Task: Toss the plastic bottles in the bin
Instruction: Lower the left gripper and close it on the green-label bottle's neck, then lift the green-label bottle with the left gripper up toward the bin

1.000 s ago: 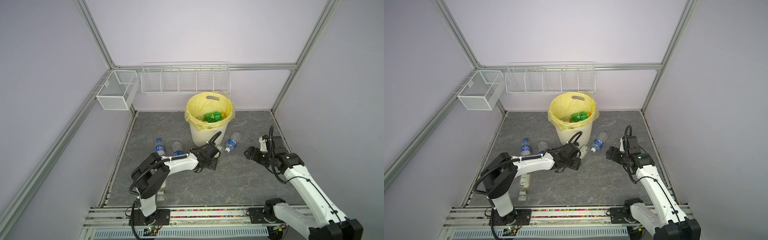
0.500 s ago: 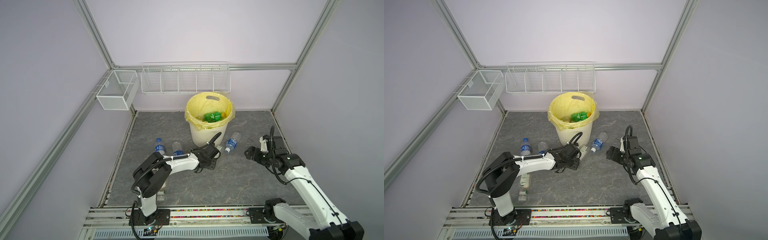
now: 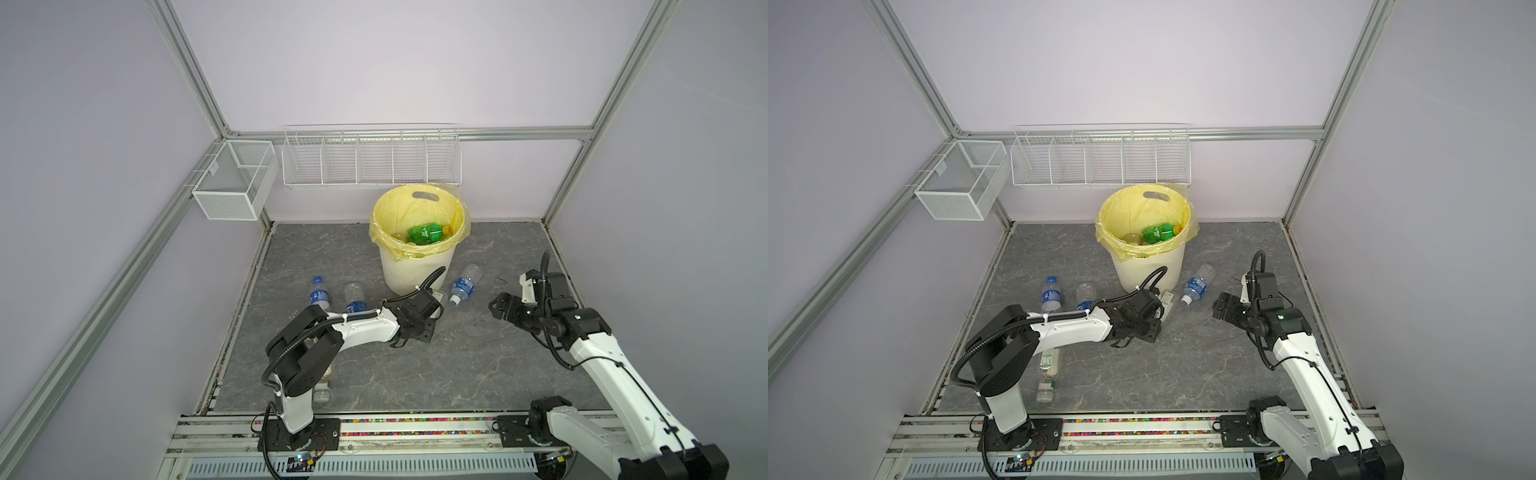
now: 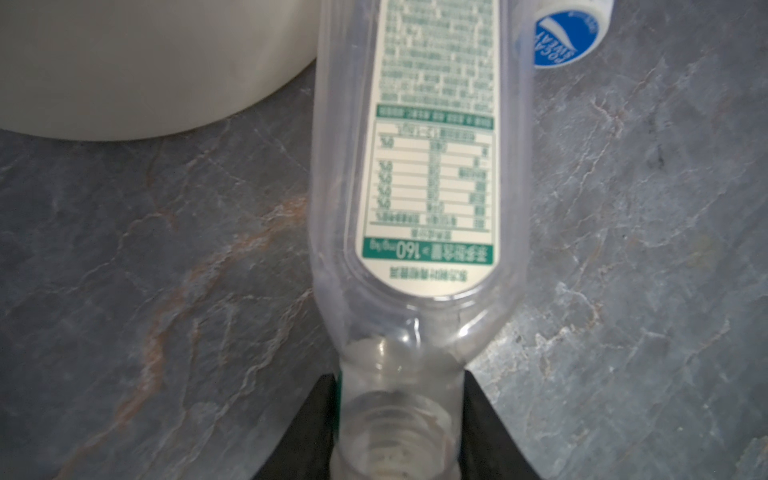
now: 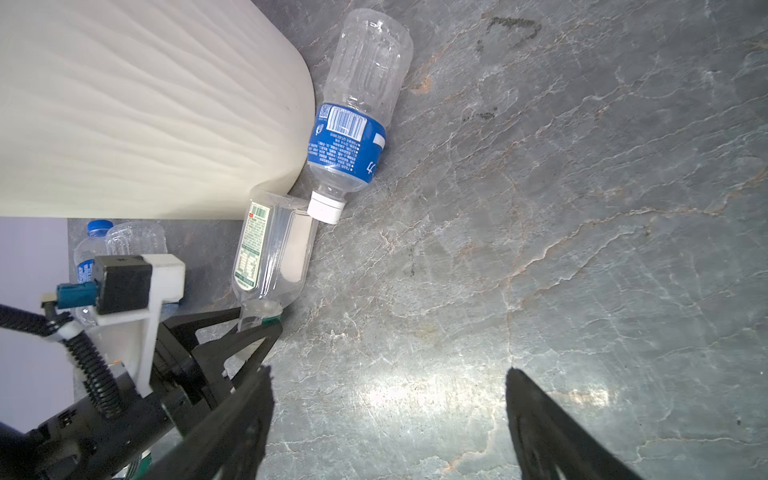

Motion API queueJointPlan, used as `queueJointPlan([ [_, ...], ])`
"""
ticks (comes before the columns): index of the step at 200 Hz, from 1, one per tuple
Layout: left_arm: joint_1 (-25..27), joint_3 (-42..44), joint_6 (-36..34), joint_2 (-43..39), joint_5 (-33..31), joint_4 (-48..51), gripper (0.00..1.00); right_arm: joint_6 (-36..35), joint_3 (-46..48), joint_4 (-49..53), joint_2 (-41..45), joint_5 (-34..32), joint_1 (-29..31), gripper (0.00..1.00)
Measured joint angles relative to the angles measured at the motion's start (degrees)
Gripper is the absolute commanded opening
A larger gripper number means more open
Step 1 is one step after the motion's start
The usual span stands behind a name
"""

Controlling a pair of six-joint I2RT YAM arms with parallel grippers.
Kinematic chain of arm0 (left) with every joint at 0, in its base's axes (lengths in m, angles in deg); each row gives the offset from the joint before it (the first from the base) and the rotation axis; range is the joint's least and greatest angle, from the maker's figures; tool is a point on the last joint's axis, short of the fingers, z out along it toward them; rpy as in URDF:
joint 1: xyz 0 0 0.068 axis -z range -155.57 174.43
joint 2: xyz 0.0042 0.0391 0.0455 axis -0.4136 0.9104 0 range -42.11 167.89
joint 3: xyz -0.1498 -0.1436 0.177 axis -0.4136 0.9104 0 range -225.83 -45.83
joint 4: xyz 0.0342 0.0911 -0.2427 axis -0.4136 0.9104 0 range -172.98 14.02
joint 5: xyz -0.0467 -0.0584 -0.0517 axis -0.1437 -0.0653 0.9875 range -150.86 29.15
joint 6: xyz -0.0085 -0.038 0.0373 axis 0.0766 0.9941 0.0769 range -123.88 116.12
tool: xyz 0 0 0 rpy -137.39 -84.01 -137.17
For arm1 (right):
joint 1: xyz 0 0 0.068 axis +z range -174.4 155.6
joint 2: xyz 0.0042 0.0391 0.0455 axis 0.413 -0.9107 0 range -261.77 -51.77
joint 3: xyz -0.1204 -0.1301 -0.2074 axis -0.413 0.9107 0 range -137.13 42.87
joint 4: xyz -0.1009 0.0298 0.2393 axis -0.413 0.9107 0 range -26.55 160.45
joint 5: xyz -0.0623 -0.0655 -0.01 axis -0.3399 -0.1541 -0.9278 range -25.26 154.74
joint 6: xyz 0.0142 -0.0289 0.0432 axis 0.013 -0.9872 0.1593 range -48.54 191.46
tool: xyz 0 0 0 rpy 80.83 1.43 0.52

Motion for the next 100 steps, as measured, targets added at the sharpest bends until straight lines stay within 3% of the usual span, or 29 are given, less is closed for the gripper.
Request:
queueJointPlan([
  [100,1.2,6.2,2.0,-7.2,-1.3,-1.5,0.30,0.2,0.0,0.1,0.4,0.0,0.0,0.89],
])
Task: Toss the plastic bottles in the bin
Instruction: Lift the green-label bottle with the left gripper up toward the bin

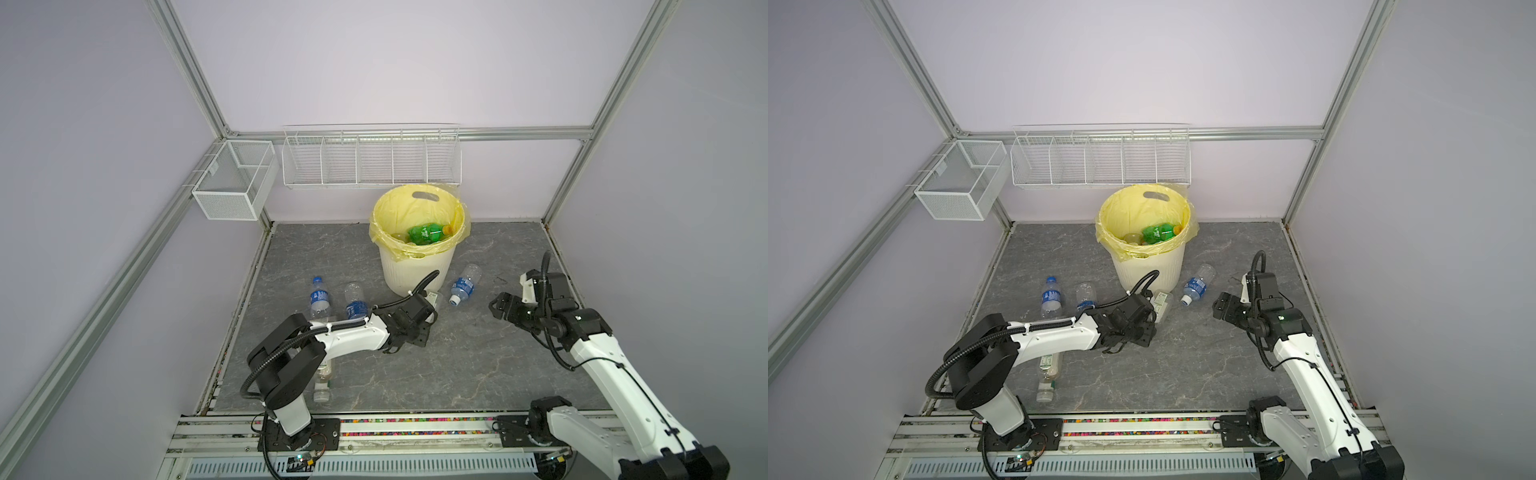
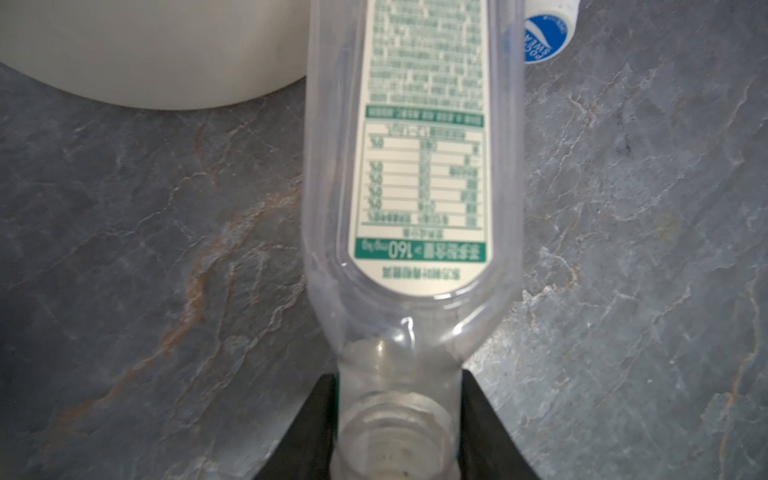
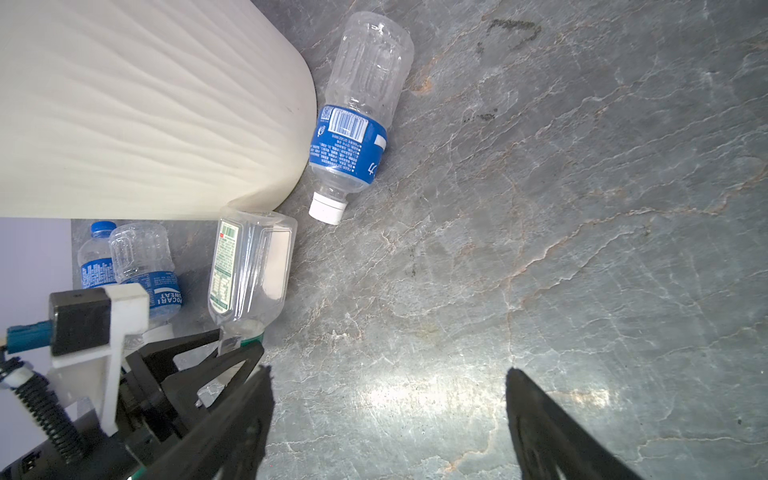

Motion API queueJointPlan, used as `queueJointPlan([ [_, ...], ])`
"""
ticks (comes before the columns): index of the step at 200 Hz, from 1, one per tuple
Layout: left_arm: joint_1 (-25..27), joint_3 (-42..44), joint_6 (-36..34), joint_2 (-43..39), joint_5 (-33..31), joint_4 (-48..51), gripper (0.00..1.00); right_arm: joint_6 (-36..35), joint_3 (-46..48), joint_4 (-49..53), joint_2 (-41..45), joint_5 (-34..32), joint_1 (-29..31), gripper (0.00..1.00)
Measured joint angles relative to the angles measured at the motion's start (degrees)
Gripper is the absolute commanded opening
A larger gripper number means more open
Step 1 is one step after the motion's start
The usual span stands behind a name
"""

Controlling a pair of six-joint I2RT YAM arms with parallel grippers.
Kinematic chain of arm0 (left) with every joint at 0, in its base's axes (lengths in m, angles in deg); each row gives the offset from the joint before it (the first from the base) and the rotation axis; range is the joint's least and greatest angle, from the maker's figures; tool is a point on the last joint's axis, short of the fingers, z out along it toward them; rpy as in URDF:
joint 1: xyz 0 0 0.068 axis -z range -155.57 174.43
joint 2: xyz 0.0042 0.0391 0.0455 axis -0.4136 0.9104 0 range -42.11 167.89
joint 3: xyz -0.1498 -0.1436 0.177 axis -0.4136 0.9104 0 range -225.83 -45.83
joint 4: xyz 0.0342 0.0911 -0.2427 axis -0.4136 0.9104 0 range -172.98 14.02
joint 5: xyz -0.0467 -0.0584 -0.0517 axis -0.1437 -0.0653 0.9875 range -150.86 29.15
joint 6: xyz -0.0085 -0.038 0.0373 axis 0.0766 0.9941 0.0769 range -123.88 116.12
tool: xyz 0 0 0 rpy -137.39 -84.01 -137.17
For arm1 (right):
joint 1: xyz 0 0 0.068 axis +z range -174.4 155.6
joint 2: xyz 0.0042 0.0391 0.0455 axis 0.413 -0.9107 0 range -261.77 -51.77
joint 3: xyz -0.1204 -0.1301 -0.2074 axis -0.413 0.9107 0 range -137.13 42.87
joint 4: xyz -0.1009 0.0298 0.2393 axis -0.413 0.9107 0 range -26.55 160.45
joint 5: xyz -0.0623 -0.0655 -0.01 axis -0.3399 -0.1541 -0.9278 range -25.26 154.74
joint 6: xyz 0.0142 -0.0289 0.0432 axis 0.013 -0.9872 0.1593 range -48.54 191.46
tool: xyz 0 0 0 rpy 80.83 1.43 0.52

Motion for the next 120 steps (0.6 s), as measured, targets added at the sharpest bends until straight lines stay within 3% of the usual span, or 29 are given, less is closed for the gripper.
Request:
queueJointPlan([
  [120,1.5,5.8,1.9,-13.0,-0.1,-0.5,0.30,0.4,0.0,2.1,1.5,-1.1,-0.1,0.89],
])
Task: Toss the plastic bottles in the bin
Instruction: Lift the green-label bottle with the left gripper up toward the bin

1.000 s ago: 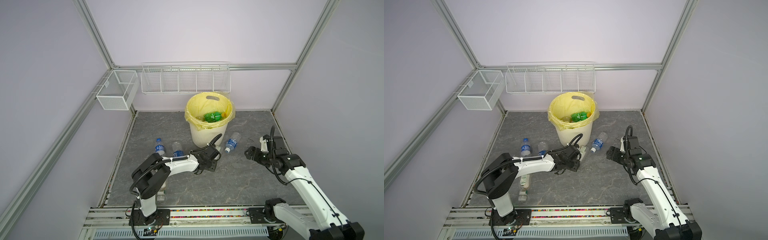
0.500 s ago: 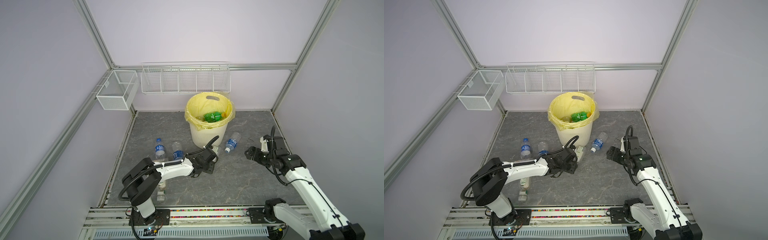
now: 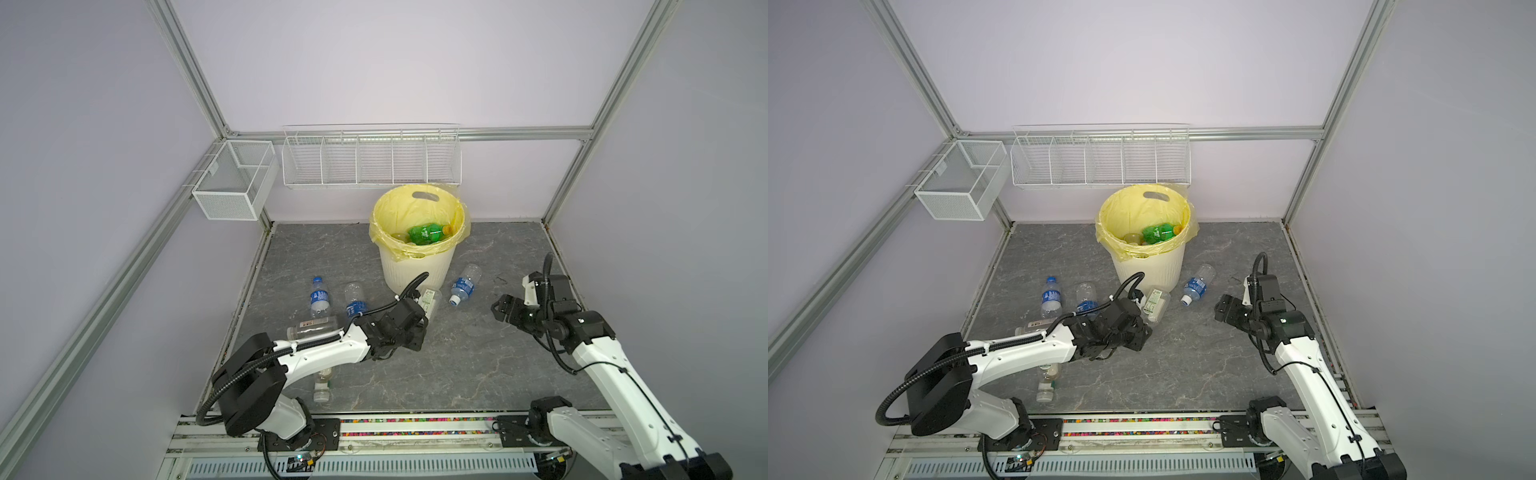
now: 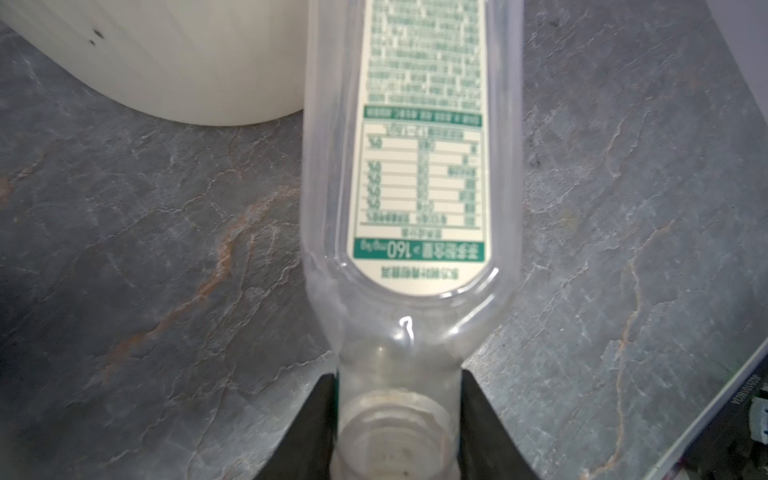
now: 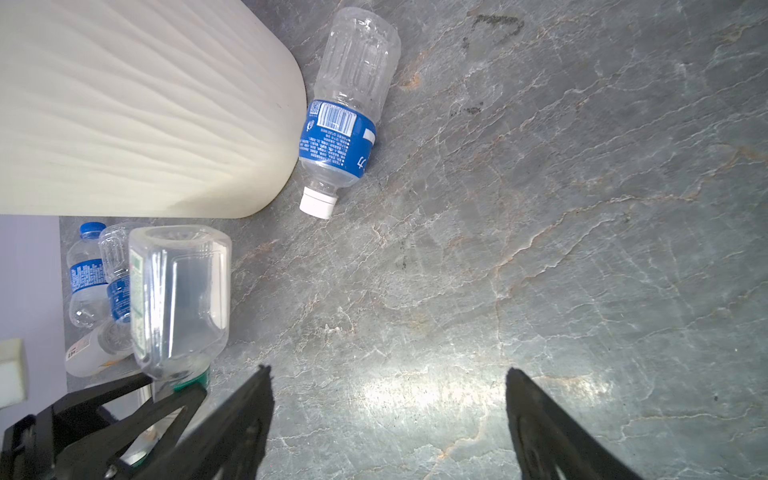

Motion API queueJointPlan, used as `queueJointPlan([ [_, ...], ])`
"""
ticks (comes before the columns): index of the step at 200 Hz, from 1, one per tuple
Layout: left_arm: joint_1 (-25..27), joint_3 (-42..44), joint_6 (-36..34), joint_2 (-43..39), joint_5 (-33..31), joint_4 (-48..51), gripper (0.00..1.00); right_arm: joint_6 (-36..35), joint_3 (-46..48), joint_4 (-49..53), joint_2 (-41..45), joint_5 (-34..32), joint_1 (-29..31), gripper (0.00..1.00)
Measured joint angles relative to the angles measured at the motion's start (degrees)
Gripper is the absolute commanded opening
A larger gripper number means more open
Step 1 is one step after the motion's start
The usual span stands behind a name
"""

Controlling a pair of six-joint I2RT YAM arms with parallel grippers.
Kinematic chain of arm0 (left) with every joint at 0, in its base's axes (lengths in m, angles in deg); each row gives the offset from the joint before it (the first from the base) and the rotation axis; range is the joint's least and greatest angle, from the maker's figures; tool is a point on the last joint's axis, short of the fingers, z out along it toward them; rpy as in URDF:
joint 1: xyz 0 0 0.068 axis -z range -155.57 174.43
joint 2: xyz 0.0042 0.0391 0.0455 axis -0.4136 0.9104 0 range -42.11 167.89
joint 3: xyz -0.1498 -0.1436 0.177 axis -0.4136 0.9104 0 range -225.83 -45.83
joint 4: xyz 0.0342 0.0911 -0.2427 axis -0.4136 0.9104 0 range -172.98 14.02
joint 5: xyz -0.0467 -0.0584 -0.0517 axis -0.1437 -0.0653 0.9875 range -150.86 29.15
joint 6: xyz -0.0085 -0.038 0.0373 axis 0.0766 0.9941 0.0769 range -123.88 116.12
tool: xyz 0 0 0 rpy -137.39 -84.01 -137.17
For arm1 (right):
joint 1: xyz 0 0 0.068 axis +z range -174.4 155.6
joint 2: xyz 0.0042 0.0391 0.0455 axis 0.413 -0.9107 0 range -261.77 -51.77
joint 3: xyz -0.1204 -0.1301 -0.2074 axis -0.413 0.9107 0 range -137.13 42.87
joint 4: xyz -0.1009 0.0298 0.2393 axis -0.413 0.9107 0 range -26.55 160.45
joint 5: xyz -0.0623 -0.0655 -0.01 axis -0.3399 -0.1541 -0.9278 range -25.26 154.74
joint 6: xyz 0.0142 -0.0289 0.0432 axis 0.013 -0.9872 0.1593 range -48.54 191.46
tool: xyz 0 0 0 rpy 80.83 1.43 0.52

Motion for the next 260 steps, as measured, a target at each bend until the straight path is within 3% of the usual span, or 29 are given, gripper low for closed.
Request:
queueJointPlan([
  [127,0.2,0.4,0.0,-11.5,0.1,5.7,0.30,0.2,0.0,0.6,0.2,-0.4,-0.1,0.88],
  [228,0.2,6.9,3.3,-27.1,-2.1,10.7,0.29,0.7,0.0,0.5,-0.4,-0.1,-0.1,0.88],
  [260,0.2,7.7,5.2,-33.0,-5.5,14.1,0.24,1.0,0.0,0.3,-0.4,0.1,-0.1,0.88],
])
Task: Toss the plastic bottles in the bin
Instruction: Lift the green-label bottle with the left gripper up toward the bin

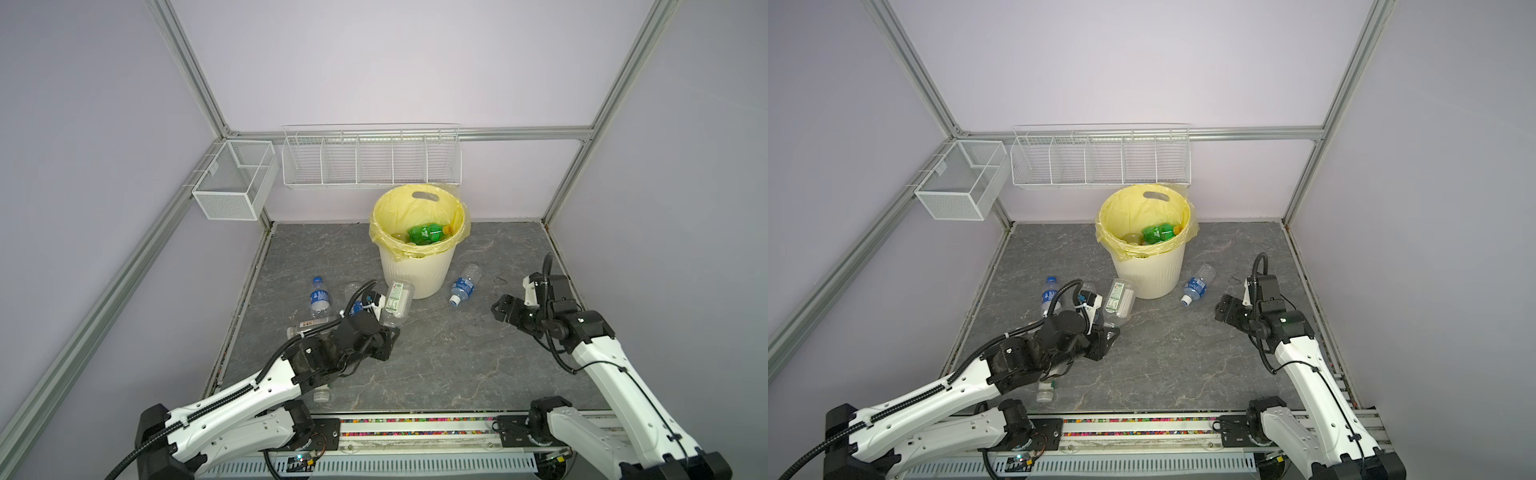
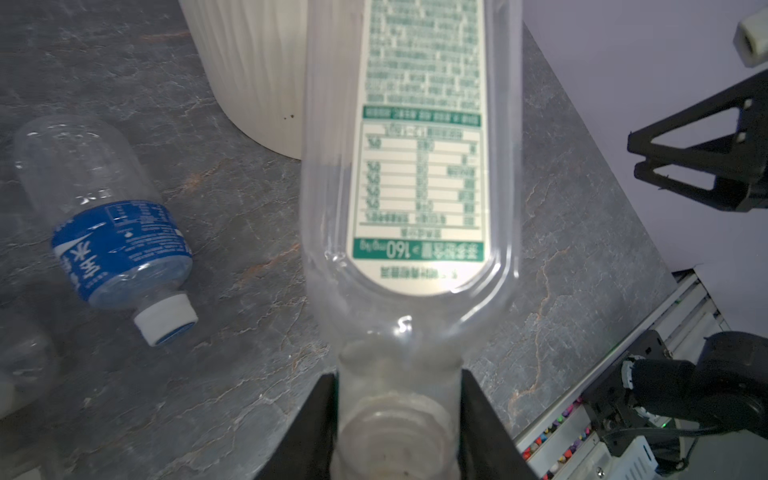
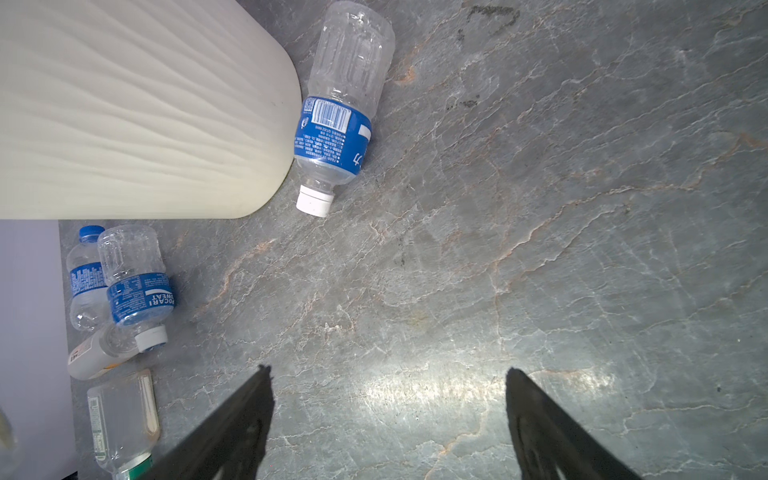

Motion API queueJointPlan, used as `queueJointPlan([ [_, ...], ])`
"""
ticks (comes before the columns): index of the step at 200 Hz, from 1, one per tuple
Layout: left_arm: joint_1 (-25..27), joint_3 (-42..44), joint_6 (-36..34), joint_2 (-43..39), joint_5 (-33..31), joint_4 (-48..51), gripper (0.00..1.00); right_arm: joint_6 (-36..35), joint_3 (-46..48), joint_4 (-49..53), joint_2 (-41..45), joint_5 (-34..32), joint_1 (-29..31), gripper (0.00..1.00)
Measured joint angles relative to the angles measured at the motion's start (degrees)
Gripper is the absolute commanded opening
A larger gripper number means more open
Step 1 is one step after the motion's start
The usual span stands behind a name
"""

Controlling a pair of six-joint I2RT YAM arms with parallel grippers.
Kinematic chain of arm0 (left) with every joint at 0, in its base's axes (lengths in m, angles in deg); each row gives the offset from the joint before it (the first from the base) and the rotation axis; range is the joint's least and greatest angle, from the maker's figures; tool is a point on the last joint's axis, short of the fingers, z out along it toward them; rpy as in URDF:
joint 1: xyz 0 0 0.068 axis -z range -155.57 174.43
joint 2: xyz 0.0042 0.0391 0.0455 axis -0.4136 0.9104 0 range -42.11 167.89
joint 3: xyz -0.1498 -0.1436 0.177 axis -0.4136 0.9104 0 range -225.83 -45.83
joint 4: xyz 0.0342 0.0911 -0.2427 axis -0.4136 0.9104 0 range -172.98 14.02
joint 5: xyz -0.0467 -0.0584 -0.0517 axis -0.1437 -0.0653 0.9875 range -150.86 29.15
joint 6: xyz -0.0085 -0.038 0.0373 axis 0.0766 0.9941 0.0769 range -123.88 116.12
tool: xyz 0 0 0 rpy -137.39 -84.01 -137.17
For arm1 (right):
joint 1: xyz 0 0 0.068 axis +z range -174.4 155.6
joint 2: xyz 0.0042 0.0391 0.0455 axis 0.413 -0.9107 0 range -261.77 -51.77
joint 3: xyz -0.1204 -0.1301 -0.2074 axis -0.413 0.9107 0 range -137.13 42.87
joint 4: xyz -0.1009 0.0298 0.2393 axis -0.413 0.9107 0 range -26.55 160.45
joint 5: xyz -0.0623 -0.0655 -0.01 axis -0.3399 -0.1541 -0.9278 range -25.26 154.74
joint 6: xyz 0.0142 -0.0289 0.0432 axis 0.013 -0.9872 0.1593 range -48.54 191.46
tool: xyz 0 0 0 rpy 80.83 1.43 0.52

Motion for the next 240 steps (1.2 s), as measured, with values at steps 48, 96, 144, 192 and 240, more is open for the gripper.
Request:
queueJointPlan([
  [48,0.0,0.2,2.0,-8.7,-4.9,4.9,0.24,0.8,0.1,-0.5,0.0,0.5,0.0,0.88],
  [96,0.0,0.2,2.4,-12.0,-7.2,8.4,0.24,1.0,0.3,-1.3,0.0,1.0,0.0,0.88],
  [144,0.0,0.2,2.9,-16.8,-9.3,9.6,0.24,1.1,0.4,-1.9,-1.0,1.3,0.0,0.88],
  [192,0.0,0.2,4.1,-21.6,-11.7,11.1,0.24,1.2,0.5,-3.1,-2.0,1.7,0.0,0.88],
  [240,0.0,0.2,5.4,-23.4,-13.7,12.5,0.24,1.3,0.6,-3.9,-2.9,1.7,0.0,0.88],
])
